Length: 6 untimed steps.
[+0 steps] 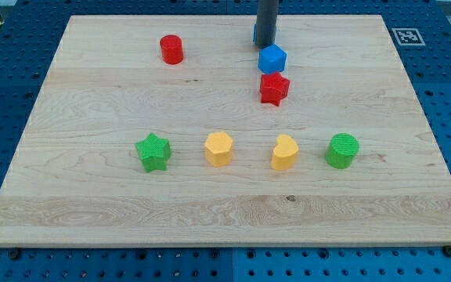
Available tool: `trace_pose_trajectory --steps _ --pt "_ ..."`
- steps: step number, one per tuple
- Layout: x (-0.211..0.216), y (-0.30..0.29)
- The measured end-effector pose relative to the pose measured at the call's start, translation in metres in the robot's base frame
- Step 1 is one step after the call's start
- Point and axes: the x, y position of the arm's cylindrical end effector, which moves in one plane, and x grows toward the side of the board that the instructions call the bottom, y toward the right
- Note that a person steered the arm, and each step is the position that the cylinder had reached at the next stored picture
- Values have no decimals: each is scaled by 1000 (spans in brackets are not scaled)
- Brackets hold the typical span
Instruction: Move the red circle diagonally top left to the red star
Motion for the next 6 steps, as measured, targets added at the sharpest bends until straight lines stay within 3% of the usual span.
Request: trace_pose_trajectory --steps 2,4,6 --pt "-1 -42" --pt "-1 -126" --pt "-29 -189"
